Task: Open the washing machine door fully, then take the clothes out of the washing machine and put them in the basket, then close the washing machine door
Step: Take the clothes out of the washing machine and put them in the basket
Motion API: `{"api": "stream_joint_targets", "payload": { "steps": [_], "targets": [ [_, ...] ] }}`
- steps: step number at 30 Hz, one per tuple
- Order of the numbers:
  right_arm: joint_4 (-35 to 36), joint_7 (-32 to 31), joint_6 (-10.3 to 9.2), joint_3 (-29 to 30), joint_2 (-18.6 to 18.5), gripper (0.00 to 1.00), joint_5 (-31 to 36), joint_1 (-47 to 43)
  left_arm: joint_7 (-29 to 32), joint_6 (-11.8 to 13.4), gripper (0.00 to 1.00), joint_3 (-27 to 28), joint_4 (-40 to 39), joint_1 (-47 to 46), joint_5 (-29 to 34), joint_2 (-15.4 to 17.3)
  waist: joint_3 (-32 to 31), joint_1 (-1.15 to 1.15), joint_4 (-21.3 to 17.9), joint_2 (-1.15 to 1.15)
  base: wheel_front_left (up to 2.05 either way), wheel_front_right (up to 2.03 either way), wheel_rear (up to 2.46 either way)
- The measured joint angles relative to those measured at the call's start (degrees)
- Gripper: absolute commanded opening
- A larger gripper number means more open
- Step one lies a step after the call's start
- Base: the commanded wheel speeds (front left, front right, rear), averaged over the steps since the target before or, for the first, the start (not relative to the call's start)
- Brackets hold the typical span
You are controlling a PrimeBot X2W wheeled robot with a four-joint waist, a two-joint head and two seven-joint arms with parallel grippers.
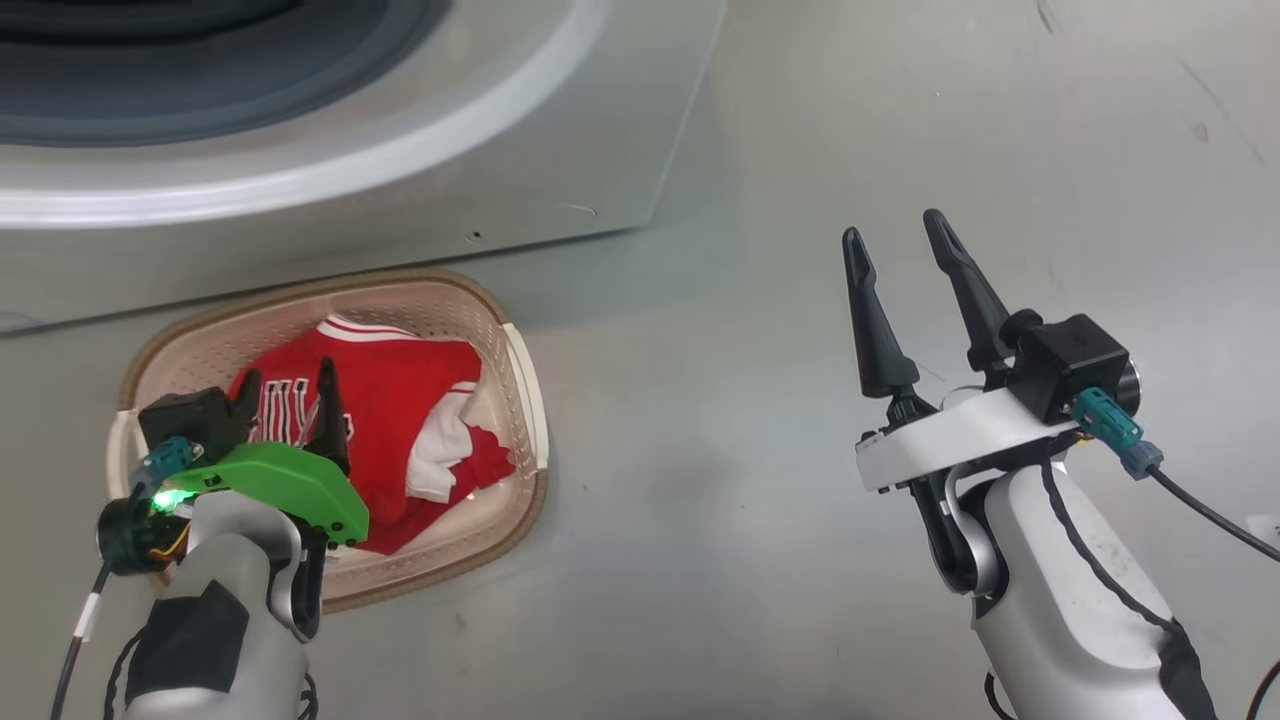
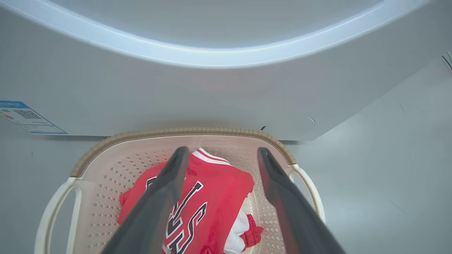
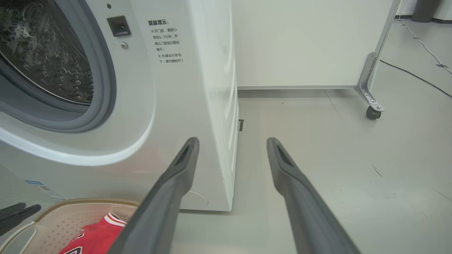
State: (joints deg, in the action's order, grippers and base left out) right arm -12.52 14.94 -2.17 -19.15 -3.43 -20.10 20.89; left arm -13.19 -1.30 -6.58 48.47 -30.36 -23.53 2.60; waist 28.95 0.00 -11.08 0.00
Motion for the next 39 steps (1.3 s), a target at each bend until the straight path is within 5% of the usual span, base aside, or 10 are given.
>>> {"api": "stream_joint_targets", "payload": {
  "steps": [15, 39],
  "targets": [
    [-2.31, 0.0, -0.01, 2.03, -0.2, 1.0, 0.2, -5.2, -1.26, -0.43, 1.0, -1.54, -10.48, 2.87, 2.14, -0.33, -9.5, 0.0, 4.39, 0.0, 0.0, 0.0, 0.0],
    [-3.09, 0.0, -0.01, 2.46, -0.13, 1.0, 1.12, -14.29, -1.26, 3.12, 1.0, -3.01, -28.59, 20.36, 6.99, -0.22, -23.99, 0.0, 7.24, 0.0, 0.0, 0.0, 0.0]
  ]
}}
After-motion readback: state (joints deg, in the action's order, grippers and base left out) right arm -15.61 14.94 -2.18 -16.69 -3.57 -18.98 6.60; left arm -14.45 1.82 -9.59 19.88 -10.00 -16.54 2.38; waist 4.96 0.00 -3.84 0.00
